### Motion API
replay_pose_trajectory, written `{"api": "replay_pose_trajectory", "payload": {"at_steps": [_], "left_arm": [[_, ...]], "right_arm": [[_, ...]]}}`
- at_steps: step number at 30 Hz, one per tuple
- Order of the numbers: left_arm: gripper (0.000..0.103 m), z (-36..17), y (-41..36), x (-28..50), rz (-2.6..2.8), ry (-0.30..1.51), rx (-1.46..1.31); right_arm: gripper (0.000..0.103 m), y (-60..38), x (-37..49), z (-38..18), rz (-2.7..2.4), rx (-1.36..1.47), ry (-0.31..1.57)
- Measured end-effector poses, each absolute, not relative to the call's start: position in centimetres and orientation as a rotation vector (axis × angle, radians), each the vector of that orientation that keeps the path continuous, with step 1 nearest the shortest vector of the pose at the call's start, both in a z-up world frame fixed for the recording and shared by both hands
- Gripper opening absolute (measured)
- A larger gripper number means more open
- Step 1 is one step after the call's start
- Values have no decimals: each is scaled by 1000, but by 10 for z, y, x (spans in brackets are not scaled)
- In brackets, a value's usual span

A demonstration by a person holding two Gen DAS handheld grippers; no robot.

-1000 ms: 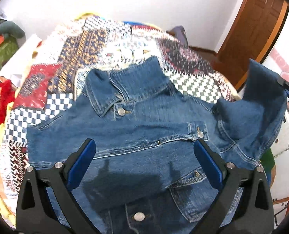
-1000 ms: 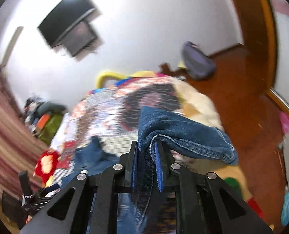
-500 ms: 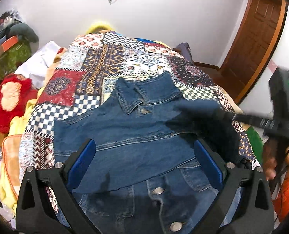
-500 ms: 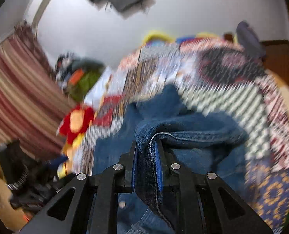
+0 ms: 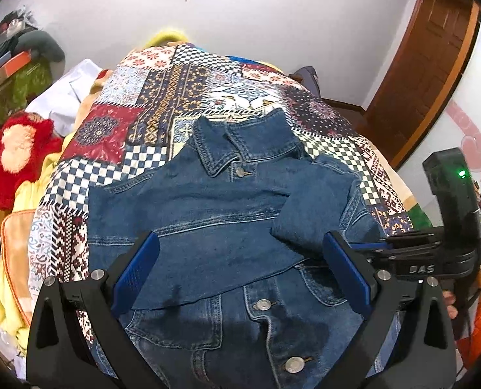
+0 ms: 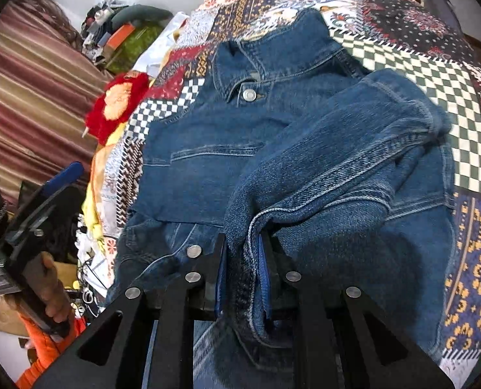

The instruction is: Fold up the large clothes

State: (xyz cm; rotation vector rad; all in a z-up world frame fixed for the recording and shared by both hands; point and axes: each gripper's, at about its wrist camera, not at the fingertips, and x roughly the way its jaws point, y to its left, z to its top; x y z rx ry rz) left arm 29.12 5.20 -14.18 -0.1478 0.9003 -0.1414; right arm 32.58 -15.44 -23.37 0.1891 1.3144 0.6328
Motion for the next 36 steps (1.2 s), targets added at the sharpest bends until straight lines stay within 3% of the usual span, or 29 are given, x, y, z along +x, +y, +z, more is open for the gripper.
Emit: {"api": "replay_pose_trajectory", "payload": {"at_steps": [9, 16, 28, 36], "left_arm": [[101, -124, 19, 309, -189, 876, -97], [101, -124, -22, 325, -245, 894, -66], [101, -128, -48, 329, -270, 911, -5], [101, -181, -53, 343, -278, 1072, -34]], "right_arm": [[14, -203, 309, -175, 583, 183, 1150], [14, -250, 302, -161, 489, 179, 1062], [14, -281, 311, -167, 378, 91, 987], [15, -269, 334, -240, 345, 25, 1182]]}}
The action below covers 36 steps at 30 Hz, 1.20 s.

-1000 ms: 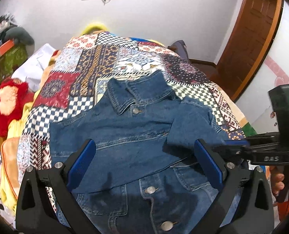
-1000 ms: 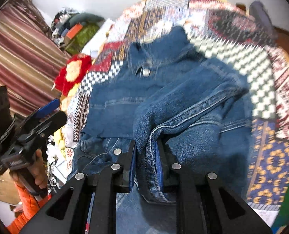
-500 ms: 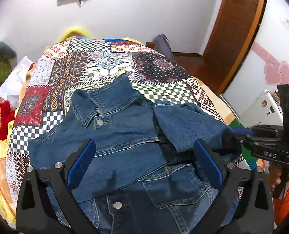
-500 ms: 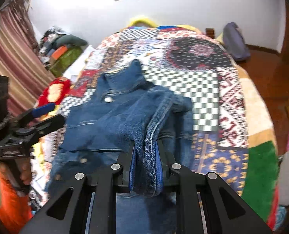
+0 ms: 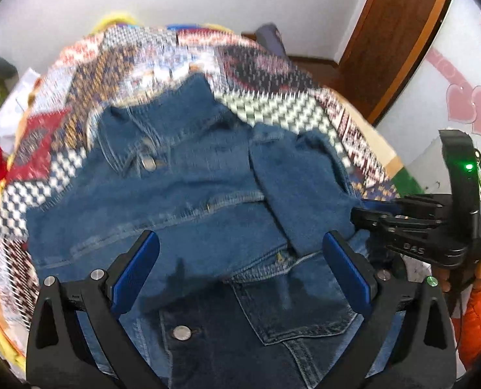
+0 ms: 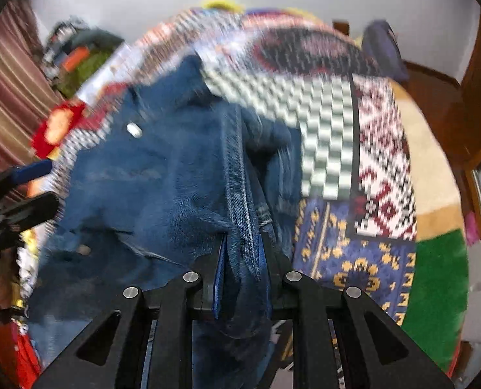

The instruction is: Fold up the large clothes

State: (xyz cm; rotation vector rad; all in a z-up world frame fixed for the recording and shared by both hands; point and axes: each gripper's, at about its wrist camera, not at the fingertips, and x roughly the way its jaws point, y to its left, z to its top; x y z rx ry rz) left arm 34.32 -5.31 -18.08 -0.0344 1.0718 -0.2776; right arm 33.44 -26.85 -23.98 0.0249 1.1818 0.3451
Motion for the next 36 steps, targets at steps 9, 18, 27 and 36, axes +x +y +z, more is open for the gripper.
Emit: {"api": "replay_pose_trajectory", "payload": {"at_steps": [9, 18, 27, 36], "left_arm": [[101, -197, -63, 347, -295, 1103, -45], [101, -167, -111, 388, -433, 1084, -72], [78, -216, -156, 465, -430, 1300, -146], [15, -215, -134, 463, -428, 1242, -202]], "right_arm": [[83, -280, 327, -262, 235, -86, 1124], [87, -336, 312, -232, 253, 151, 1073], [88, -376, 293, -197, 252, 315, 991], [88, -398, 292, -212, 219, 396, 1026]]}}
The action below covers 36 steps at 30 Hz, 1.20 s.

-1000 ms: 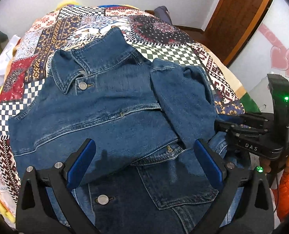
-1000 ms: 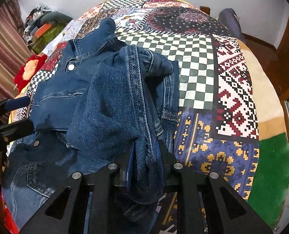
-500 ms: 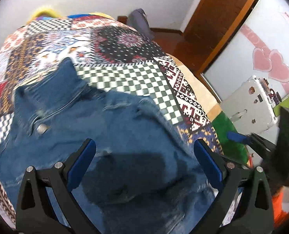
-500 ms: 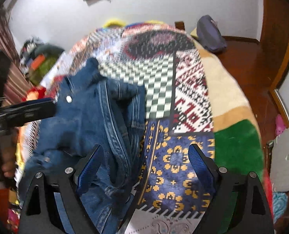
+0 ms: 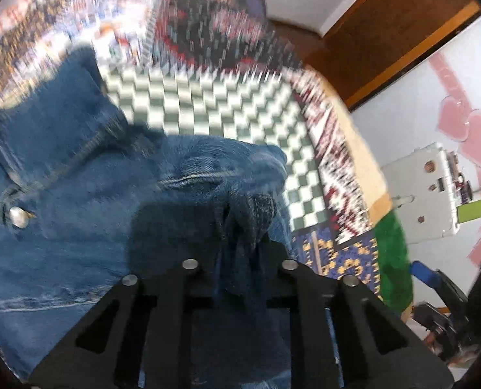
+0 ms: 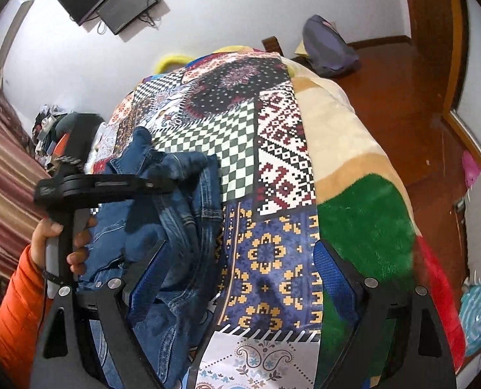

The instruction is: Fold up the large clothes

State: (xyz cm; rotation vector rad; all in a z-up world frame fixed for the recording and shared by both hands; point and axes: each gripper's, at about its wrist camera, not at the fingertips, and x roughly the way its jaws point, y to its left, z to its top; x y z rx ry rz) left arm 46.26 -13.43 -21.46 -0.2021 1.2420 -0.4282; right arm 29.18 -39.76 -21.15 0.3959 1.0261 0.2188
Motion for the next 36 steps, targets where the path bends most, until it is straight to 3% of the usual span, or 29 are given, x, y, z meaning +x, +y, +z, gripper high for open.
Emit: {"api": "replay_pose_trajectory", "payload": {"at_steps": [8, 13, 17, 24, 28, 30, 36], "left_arm": [[13, -96, -72, 442, -397, 892, -159], [13, -65, -17, 426, -361, 776, -152], [14, -92, 30, 408, -324, 801, -170], [17, -186, 101, 354, -277, 1016, -282], [26, -228, 126, 314, -251, 1090, -348], [26, -247, 136, 296, -277, 1127, -425], [39, -275, 147, 267, -261, 1170, -530]], "right_arm": [[88, -374, 311, -209, 244, 371, 1036], [88, -339, 326, -216, 264, 312, 1068], [88, -305, 336, -235, 279, 232, 1135], [88, -253, 333, -280, 301, 19, 1286], [88, -247, 328, -282, 286, -34, 1286], [88, -248, 329, -284, 283, -20, 1307], [89, -250, 327, -286, 263, 9, 1312]]}}
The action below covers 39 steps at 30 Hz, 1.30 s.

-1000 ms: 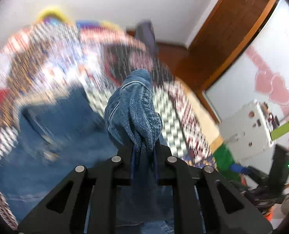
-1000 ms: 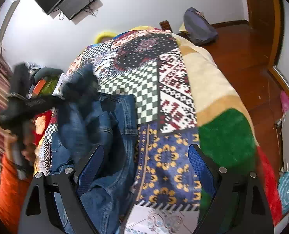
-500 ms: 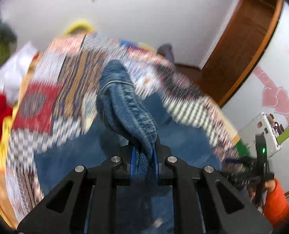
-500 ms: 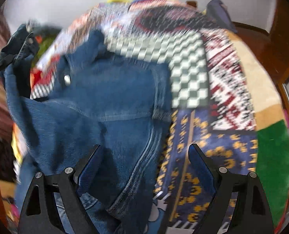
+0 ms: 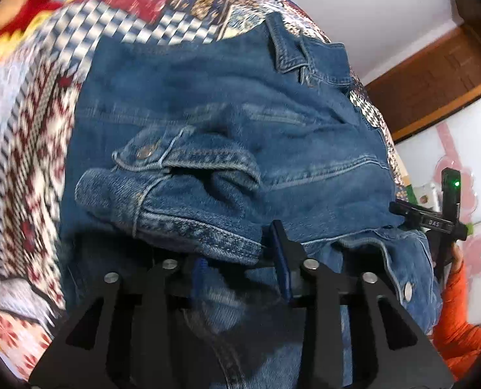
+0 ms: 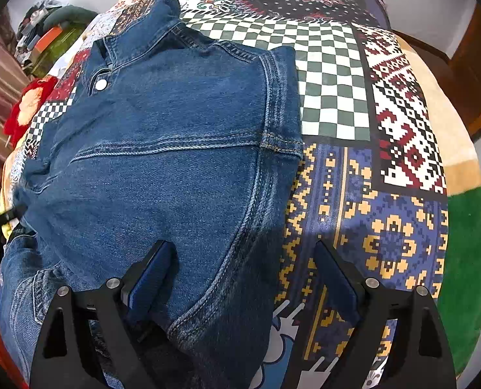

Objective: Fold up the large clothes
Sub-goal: 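Grasp the sleeve cuff with the left tool and tuck it onto the jacket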

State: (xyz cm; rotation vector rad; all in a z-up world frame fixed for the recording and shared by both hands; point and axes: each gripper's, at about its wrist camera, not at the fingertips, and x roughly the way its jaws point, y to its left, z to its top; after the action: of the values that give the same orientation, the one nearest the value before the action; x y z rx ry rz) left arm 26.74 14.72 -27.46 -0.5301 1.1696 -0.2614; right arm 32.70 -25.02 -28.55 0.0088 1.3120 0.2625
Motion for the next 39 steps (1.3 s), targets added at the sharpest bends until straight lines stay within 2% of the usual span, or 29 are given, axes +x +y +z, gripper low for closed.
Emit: {"api": "replay_pose_trajectory", "payload": {"at_steps": [3, 8, 13, 17, 23, 27, 29, 31, 33, 35, 39], "left_arm": [[50, -281, 155, 260, -227, 1170, -569], [51, -261, 170, 250, -164, 1126, -571], [69, -233, 213, 245, -44, 1018, -579], [69, -243, 239, 261, -26, 1031, -629], [69, -308, 226, 295, -126, 1227, -740], [69, -323, 218, 291, -141, 1219, -801], [59, -328, 215, 288, -172, 1210, -834], [40, -326, 211, 287, -164, 1220, -803], [31, -311, 208, 288, -132, 1192, -731], [27, -287, 203, 288, -96, 1124, -646], [26, -218, 193, 290, -34, 951, -466]], "right_arm": [[89, -251, 325, -285, 258, 13, 1305], [89, -252, 323, -287, 256, 20, 1307], [89, -253, 321, -285, 254, 21, 1300], [89, -253, 321, -285, 255, 24, 1301], [89, -253, 322, -284, 251, 31, 1304], [89, -254, 322, -285, 253, 30, 1305], [89, -254, 323, -285, 254, 35, 1308], [89, -254, 324, -286, 257, 33, 1310], [89, -253, 325, -285, 259, 25, 1309], [89, -252, 325, -282, 265, 12, 1296], [89, -248, 330, -272, 275, -26, 1278]]}}
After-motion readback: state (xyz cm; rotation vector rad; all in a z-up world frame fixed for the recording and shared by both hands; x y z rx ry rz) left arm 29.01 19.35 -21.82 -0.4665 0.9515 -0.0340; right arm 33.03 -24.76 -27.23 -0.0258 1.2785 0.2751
